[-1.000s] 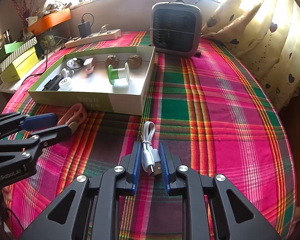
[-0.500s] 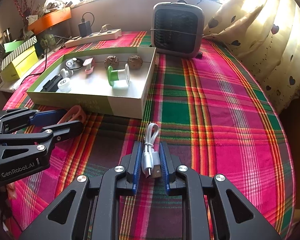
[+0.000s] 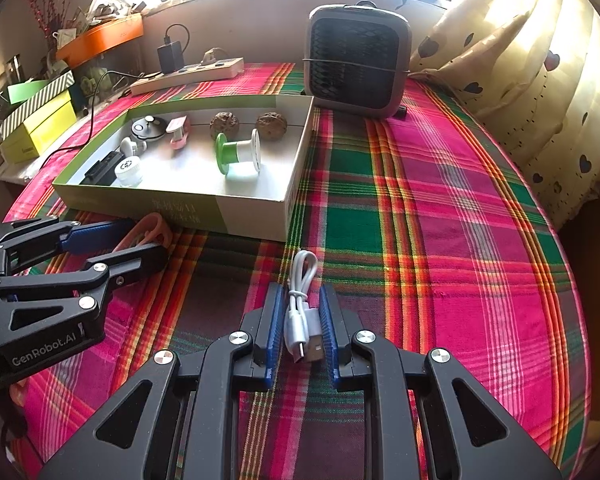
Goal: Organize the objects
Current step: 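Close the right gripper on the white USB cable while the left grasps the pink strap, then carry the white cable with the right gripper into the tray while the left carries the pink strap there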
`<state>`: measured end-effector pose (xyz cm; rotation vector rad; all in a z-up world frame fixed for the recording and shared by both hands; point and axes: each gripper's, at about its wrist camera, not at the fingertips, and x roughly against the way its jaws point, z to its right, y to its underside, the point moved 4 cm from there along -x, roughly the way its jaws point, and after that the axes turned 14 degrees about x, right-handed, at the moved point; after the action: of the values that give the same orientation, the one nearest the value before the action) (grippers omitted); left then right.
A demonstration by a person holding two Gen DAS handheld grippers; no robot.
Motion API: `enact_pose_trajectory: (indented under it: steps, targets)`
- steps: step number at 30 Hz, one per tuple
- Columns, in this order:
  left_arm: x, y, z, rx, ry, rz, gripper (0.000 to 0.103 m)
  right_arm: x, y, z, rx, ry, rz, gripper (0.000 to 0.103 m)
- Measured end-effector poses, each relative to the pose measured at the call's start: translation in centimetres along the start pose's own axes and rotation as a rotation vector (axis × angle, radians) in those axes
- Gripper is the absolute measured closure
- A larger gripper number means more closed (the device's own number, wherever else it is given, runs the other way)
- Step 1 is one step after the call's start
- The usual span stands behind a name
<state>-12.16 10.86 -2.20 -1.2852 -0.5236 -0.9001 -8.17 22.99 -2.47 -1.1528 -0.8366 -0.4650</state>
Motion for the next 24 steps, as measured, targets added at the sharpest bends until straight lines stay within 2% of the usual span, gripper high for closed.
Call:
enact_pose_trajectory:
  steps: [7,24]
  targets:
    - [0.06,0.12,-0.12,-0.008,-0.029,0.009,0.082,0.02,0.03,-0.01,0.000,0.000,0.000,0.083]
    - [0.06,0.16,-0.10,-0.014,-0.035,0.015,0.082,-0.17,-0.16,-0.04,0.006,0.004,0.000,0.085]
